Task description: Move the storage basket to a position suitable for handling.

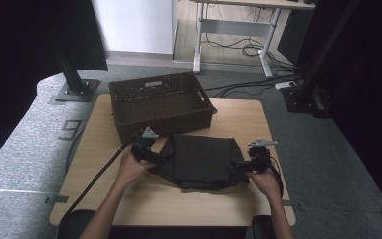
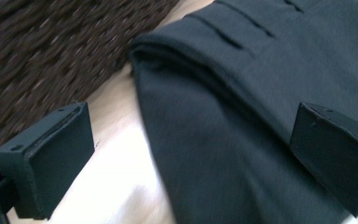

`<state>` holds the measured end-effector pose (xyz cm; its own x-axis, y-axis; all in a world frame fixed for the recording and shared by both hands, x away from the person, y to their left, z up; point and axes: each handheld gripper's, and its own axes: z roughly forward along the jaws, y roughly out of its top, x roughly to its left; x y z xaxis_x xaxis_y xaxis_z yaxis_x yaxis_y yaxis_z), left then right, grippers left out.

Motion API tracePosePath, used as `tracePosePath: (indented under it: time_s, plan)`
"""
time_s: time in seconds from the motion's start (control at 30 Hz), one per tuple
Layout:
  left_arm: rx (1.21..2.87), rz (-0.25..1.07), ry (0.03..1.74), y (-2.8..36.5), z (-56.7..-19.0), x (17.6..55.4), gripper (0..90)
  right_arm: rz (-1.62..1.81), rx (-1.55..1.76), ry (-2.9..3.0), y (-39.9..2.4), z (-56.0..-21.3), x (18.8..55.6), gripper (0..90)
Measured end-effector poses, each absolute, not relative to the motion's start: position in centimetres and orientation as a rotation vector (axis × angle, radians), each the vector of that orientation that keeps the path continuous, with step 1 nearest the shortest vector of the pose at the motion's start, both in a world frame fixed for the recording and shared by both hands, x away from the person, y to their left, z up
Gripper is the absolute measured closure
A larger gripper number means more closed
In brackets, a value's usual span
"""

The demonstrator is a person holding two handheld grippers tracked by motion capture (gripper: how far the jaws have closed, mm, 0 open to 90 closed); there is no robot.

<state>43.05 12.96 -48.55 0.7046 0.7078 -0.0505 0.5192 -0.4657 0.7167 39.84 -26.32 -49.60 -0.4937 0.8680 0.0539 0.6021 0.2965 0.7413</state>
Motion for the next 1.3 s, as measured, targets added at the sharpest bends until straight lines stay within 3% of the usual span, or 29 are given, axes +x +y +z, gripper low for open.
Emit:
tracePosePath:
  time_s: [0.67,1.3]
  plan:
    - [2.227,0.380,1.028,9.7,-52.8,47.8,0.0,0.868,1.360,2.149,-24.8,-52.0,44.9,0.0]
    - [2.242,0.372,1.015,11.3,-53.5,45.2,0.2,0.937,1.357,2.179,-23.8,-54.0,43.0,0.0]
